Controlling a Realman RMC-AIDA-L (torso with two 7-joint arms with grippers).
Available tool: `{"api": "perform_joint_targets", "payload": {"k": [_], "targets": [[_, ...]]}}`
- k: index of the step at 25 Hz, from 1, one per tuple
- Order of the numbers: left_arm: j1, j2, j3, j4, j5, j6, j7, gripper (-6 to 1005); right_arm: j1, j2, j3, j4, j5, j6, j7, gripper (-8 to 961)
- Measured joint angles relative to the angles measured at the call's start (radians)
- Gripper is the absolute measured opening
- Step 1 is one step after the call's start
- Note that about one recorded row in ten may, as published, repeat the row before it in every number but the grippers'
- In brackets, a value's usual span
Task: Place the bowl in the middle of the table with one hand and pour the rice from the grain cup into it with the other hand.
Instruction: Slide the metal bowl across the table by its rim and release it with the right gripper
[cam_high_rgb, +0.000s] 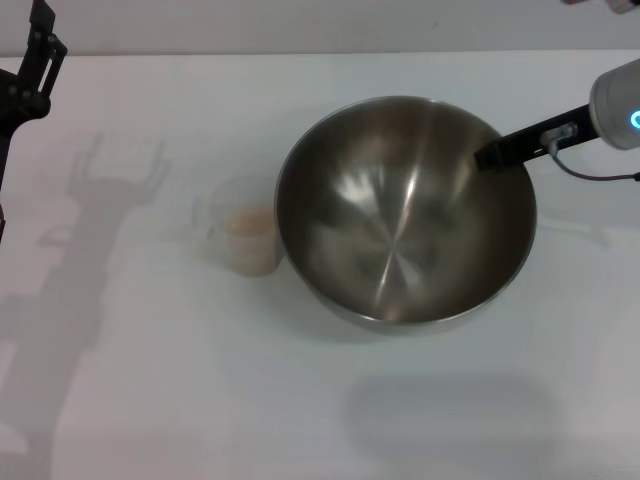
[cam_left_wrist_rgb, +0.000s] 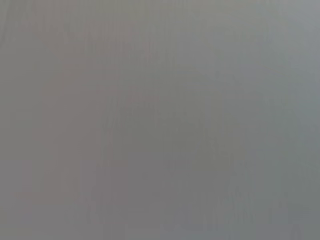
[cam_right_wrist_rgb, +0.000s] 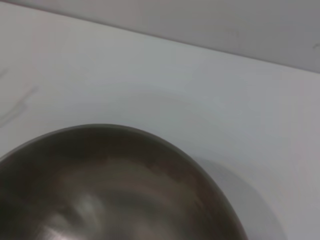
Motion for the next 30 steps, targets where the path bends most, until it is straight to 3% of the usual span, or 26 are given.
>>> {"api": "perform_joint_targets", "payload": {"k": [21, 26, 30], "targets": [[0.001, 0.002, 0.000, 0.000, 0.000, 0.006, 0.001, 778, 0.068, -0.002, -0.022, 0.118, -0.016, -0.008, 0.012, 2], [0.001, 0.001, 0.000, 0.000, 0.000, 0.009, 0.001, 777, 0.076, 0.000, -0.025, 0.123, -0.048, -0.006, 0.017, 64], [0.002, 0.000, 0.000, 0.000, 0.000, 0.012, 0.001, 775, 0.071, 0.000, -0.042, 0.093, -0.049, -0.001, 0.017, 215]]}}
